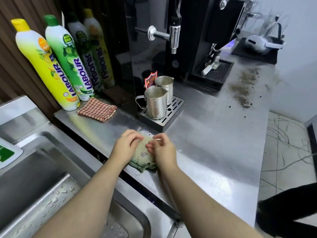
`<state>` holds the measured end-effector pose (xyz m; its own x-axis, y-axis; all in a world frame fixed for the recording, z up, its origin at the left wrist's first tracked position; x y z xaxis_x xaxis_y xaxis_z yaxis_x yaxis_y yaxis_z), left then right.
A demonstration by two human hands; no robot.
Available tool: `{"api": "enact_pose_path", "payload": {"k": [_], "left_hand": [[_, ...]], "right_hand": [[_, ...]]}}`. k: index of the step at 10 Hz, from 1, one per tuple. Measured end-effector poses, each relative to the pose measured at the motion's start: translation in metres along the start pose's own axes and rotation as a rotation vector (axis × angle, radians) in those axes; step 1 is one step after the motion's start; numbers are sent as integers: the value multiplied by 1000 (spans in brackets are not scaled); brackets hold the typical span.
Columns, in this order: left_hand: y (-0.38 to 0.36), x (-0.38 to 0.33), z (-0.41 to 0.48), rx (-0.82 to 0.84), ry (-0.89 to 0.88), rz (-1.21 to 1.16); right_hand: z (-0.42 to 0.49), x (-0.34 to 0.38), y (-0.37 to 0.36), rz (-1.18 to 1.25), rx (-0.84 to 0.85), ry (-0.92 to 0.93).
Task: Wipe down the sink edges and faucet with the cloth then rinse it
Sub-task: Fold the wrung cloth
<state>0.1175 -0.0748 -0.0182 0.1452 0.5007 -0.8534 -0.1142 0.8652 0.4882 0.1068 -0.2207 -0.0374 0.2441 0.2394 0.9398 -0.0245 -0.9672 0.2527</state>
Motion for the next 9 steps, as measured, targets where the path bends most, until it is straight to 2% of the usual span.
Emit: {"api": "enact_pose_path", "payload": {"k": [1, 2, 3, 4, 7, 8, 9], "left_hand": [[7, -1, -1, -2, -110, 241], [-5, 9, -7, 234, 14, 478], [-14, 19, -17, 429, 42, 688], [-15, 25, -20, 476, 54, 749], [-12, 19, -23, 454, 108, 828], [-8, 22, -23, 454, 232, 761], [16, 26, -28, 344, 374, 509]], "right_hand": [[-15, 12, -6, -552, -41, 399], [-20, 10, -27, -807, 134, 444], [-26, -1, -39, -1120, 267, 440], [-31, -11, -32, -1261, 290, 439], [-31, -14, -28, -1424, 307, 434], [-43, -11, -17, -1436, 368, 460], [-53, -7, 13, -1199, 350, 434]]}}
Point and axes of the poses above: each hand's wrist, its own z-axis towards the middle knuckle, its own y-axis out of the back of the hand, x = y × z, the point moved 7 cm from there along z, towards the middle knuckle, and after that the axes turned 13 degrees about -z, right-handed, at the moved point
